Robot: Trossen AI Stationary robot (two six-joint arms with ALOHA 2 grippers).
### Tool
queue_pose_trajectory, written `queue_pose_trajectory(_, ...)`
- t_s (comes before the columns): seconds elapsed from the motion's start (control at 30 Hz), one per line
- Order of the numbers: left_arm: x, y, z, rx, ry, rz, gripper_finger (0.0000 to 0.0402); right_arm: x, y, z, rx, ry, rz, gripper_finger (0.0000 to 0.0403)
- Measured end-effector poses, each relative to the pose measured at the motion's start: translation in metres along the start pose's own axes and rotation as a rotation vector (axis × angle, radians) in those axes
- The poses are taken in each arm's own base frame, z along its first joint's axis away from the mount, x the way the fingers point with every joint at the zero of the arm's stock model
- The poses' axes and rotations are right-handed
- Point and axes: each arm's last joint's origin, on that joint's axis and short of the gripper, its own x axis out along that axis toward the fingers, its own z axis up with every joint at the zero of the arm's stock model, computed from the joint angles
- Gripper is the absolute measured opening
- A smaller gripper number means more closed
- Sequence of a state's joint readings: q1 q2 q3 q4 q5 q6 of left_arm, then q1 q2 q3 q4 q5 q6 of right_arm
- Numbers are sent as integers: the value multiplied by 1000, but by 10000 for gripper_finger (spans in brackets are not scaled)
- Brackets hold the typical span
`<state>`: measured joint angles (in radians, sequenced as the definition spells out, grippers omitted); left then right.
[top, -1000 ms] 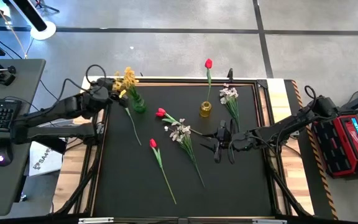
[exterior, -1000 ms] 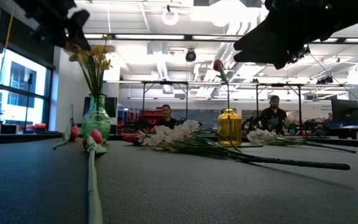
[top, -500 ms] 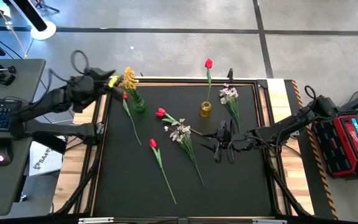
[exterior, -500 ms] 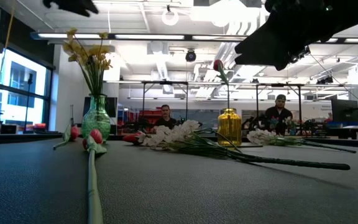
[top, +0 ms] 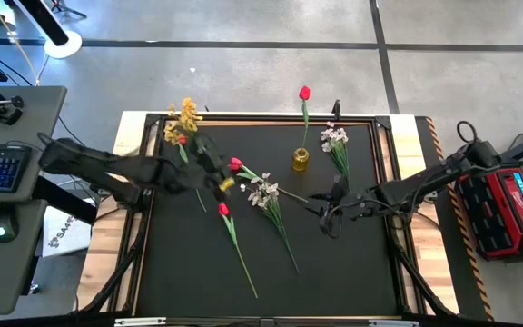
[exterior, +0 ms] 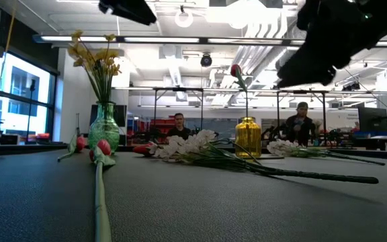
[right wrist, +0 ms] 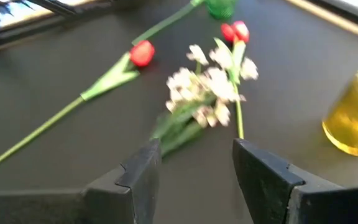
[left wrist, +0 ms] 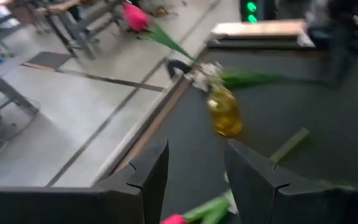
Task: Sort flowers into vase by color
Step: Put the top right red flower into the yellow vase
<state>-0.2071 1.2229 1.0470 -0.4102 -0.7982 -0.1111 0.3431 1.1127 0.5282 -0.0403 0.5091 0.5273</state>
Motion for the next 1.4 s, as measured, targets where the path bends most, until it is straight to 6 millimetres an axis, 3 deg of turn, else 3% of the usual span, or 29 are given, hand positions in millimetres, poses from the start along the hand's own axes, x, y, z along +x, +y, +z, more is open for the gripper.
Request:
queue_pose_trajectory(0.23,26,-57,-26,-21,95,-23,143,4,-3,-7,13,33,-73,186)
queue_pose_trajectory(0.5,56,-107,-79,-102,260,70,142,30,6,-21,-4,60,-85,186)
queue_pose_trajectory(0.67,49,-101,-102,-148,394,185,142,39,5,-29,-4,96,-111,186)
queue_pose_trajectory(0.87,40,-89,-110,-157,429,310,142,53,2,-21,-5,27,-105,186)
queue_pose_trajectory(1.0,41,-90,-109,-169,380,329,142,71,-5,-19,-92,-1,-117,186)
queue_pose_trajectory(1.4,41,-90,-107,-153,339,344,142,138,-32,-12,-200,217,-215,173)
